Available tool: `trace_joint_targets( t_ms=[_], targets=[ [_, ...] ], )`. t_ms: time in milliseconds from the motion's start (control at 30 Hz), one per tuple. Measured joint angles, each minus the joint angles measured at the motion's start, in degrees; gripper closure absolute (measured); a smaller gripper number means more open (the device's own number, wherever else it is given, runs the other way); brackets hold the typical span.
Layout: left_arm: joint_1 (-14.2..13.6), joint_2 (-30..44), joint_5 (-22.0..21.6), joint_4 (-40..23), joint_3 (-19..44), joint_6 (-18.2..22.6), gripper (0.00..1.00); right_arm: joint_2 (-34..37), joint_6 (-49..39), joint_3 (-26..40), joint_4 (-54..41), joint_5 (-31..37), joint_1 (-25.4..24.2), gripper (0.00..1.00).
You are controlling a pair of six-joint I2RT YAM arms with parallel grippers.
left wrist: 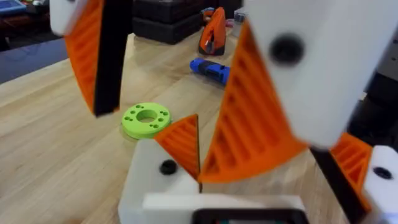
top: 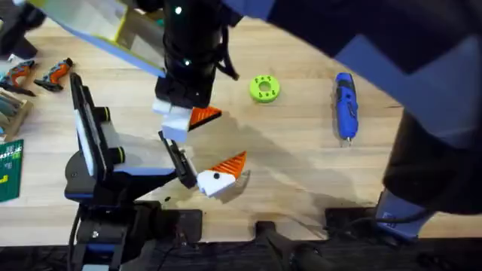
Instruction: Pick up the gripper from the table and insert it into the empty holder that is missing its gripper. Then pick up a screw, insert it into the mounting hole, and use the screwdriver to tighten it. Finally, clean up the table by picking up the vegetable and placing it into the bucket.
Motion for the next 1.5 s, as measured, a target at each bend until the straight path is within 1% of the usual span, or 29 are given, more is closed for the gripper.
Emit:
trace_joint_targets(
  t_ms=[133,300,400,467,533,600,667,767,900,1067,1133,1200,1433,1467,1500],
  targets=[
    [0.0,0.0,0.0,0.0,0.0,0.1,0.015,-3.2,0.7,0.0,0.0,-0.6,-1.7,0.157],
    [0.0,0.0,0.0,0.0,0.0,0.1,0.015,-7.3,3.1,-0.2,-0.2,-0.8,-6.3,0.156],
    [0.0,0.0,0.0,0.0,0.0,0.1,0.015,-9.6,4.7,-2.7,0.4,-0.8,-8.9,0.156],
    [0.0,0.0,0.0,0.0,0.0,0.1,0.015,-11.4,5.2,-6.0,1.5,-0.8,-10.2,0.156],
    [0.0,0.0,0.0,0.0,0.0,0.2,0.015,-13.9,6.0,-11.2,4.6,-0.8,-11.3,0.156],
    [0.0,0.0,0.0,0.0,0.0,0.2,0.015,-16.9,7.5,-17.3,9.0,-0.8,-12.3,0.157],
    [0.0,0.0,0.0,0.0,0.0,0.2,0.016,-21.1,10.0,-25.3,14.9,-1.0,-13.6,0.156],
    [0.0,0.0,0.0,0.0,0.0,0.2,0.015,-27.7,15.0,-36.0,20.6,-1.0,-16.3,0.155],
    [0.0,0.0,0.0,0.0,0.0,0.2,0.015,-36.7,22.7,-47.4,24.1,-0.7,-23.1,0.154],
    [0.0,0.0,0.0,0.0,0.0,0.2,0.015,-47.0,31.7,-58.1,25.1,3.5,-33.0,0.154],
    [0.0,0.0,0.0,0.0,0.0,0.2,0.014,-50.2,33.5,-60.8,24.2,4.9,-36.9,0.152],
    [0.0,0.0,0.0,0.0,0.0,0.2,0.015,-52.2,34.8,-62.0,22.5,5.7,-40.7,0.151],
    [0.0,0.0,0.0,0.0,0.0,0.2,0.015,-52.8,36.2,-62.4,20.4,6.9,-50.3,0.151],
    [0.0,0.0,0.0,0.0,0.0,0.2,0.015,-52.8,36.3,-62.5,20.5,6.9,-51.4,0.145],
    [0.0,0.0,0.0,0.0,0.0,0.2,0.015,-52.8,36.5,-62.5,20.5,7.0,-52.2,0.102]
  ],
)
